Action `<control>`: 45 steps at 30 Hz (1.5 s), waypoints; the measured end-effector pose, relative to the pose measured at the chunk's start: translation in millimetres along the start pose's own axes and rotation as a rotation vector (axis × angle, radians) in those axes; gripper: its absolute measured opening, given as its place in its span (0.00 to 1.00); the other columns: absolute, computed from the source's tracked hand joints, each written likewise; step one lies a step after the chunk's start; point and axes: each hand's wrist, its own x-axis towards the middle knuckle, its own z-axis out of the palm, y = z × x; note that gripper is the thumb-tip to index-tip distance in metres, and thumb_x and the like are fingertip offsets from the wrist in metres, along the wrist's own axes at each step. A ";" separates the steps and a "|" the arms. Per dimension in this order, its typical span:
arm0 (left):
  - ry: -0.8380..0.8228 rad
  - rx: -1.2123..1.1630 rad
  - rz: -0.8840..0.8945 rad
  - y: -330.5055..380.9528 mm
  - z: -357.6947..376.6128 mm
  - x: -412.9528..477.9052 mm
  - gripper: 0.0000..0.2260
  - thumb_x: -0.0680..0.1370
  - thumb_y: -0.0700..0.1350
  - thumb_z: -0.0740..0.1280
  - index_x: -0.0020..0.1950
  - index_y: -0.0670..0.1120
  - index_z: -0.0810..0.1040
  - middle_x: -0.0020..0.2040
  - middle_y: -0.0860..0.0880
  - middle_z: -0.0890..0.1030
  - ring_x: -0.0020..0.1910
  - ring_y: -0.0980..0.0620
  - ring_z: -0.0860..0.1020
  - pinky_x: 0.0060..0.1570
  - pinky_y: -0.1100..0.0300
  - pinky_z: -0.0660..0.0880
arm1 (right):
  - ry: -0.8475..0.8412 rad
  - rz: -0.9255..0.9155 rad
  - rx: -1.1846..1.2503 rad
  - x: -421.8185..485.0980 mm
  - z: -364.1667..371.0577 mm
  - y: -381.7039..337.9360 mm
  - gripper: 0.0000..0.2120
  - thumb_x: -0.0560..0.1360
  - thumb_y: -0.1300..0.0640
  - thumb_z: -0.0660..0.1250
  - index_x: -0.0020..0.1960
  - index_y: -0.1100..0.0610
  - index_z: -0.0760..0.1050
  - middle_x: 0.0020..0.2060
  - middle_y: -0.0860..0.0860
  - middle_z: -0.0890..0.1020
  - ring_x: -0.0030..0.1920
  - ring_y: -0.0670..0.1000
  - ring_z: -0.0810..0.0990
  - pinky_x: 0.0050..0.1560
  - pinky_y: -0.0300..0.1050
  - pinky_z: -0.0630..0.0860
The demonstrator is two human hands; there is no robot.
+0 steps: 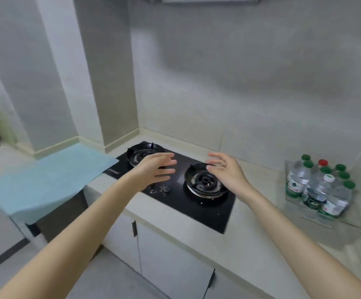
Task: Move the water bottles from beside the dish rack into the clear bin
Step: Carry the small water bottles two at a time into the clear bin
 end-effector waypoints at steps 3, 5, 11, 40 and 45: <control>0.136 -0.026 0.014 -0.5 -68.9 -42.3 0.14 0.80 0.43 0.64 0.65 0.47 0.74 0.58 0.48 0.81 0.56 0.47 0.80 0.57 0.54 0.76 | -0.118 -0.034 0.025 4.6 70.4 -30.8 0.17 0.76 0.63 0.68 0.63 0.52 0.74 0.53 0.49 0.82 0.52 0.46 0.81 0.54 0.36 0.75; 0.228 -0.043 0.027 -3.4 -126.1 -80.0 0.16 0.77 0.44 0.67 0.65 0.48 0.74 0.58 0.48 0.81 0.56 0.47 0.80 0.56 0.55 0.76 | -0.202 -0.072 0.043 5.4 132.4 -56.5 0.17 0.76 0.63 0.68 0.62 0.51 0.74 0.54 0.50 0.83 0.53 0.46 0.82 0.57 0.39 0.76; 0.488 -0.007 0.017 -10.5 -287.5 -184.1 0.14 0.81 0.43 0.62 0.66 0.47 0.72 0.55 0.51 0.82 0.53 0.49 0.81 0.49 0.57 0.79 | -0.433 -0.185 0.094 -11.6 312.3 -132.9 0.15 0.76 0.63 0.67 0.61 0.52 0.74 0.54 0.52 0.82 0.51 0.46 0.81 0.52 0.38 0.75; 1.600 -0.242 0.028 -75.2 -776.0 -653.0 0.11 0.80 0.41 0.62 0.61 0.50 0.76 0.56 0.50 0.82 0.52 0.49 0.82 0.53 0.54 0.78 | -1.376 -0.597 0.269 -215.0 992.2 -441.7 0.16 0.77 0.60 0.67 0.63 0.52 0.75 0.55 0.48 0.82 0.51 0.46 0.81 0.47 0.38 0.74; 1.723 -0.232 0.009 -75.9 -856.3 -702.3 0.12 0.79 0.42 0.64 0.61 0.50 0.77 0.54 0.52 0.82 0.48 0.52 0.82 0.53 0.55 0.78 | -1.457 -0.623 0.295 -239.3 1094.2 -496.4 0.16 0.77 0.62 0.67 0.64 0.54 0.74 0.55 0.50 0.82 0.50 0.47 0.81 0.45 0.35 0.74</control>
